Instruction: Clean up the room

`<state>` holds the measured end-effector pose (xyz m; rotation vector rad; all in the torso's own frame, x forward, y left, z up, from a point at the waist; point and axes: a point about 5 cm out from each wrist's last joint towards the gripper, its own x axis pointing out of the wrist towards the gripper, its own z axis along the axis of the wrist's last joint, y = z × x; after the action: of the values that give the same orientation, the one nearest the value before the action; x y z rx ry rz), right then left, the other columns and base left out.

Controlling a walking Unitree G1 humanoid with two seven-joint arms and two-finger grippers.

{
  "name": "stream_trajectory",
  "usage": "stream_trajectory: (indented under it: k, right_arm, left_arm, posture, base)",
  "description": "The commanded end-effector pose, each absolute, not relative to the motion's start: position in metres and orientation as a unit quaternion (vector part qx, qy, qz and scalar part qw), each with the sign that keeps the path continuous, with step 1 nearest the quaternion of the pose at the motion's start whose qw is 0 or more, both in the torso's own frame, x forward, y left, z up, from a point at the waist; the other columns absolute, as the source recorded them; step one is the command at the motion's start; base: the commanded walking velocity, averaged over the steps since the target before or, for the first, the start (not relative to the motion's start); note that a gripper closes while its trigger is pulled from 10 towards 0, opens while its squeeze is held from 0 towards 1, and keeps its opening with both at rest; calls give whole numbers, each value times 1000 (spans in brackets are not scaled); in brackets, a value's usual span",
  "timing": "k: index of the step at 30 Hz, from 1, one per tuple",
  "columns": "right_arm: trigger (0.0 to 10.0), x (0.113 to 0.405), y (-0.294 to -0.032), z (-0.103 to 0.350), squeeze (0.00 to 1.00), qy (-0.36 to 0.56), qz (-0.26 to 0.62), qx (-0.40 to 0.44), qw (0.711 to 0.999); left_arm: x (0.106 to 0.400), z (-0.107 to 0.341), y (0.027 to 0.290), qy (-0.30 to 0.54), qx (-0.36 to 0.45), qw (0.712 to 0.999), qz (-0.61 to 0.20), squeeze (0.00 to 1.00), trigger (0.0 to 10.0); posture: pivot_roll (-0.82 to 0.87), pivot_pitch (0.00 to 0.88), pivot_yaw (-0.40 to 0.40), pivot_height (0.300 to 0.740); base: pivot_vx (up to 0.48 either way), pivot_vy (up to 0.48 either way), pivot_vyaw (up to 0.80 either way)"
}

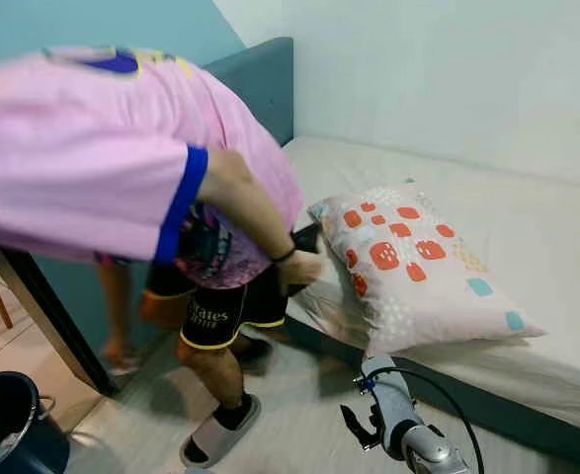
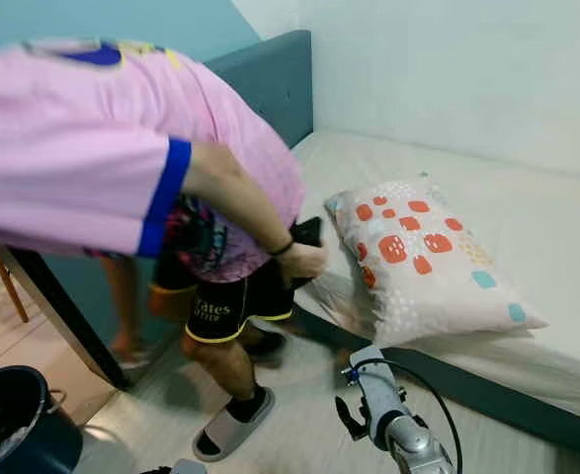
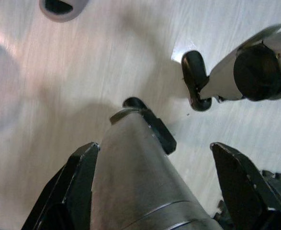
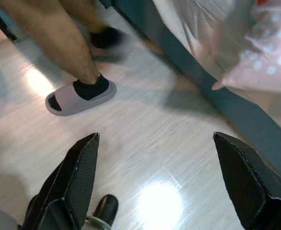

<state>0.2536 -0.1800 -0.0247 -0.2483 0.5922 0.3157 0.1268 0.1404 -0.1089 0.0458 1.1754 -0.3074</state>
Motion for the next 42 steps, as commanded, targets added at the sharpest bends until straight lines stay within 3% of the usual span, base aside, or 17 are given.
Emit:
stream_trajectory:
  k: [1,12,20,28,37,42]
  right_arm:
    - [10000,253,-184,-27,0,302,142,-113,936]
    - [10000,252,-189,-28,0,312,119,-95,938]
    - [10000,237,-227,-39,0,355,-20,-78,931]
    - [10000,236,-228,-40,0,351,-39,-71,933]
    - [10000,240,-223,-39,0,344,-29,-89,934]
    - [10000,244,-220,-36,0,333,-20,-120,935]
  left_arm:
    - [117,-112,140,568,29,809,-150,0,10000]
    - [122,-111,144,557,35,819,-137,0,10000]
    - [130,-108,155,547,35,828,-123,0,10000]
    - [131,-108,152,552,36,824,-124,0,10000]
    - [128,-109,149,556,32,823,-115,0,10000]
    - [122,-110,161,559,31,821,-109,0,10000]
  posture:
    - [-213,0,13,740]
    - [-209,0,13,740]
    - [-192,0,6,740]
    - [-194,0,10,740]
    - [-195,0,13,740]
    - [-196,0,9,740]
  base:
    - [0,0,-763]
    - [0,0,-752]
    - [0,0,-749]
    - [0,-70,0]
    - [0,-469,0]
    - [0,-480,0]
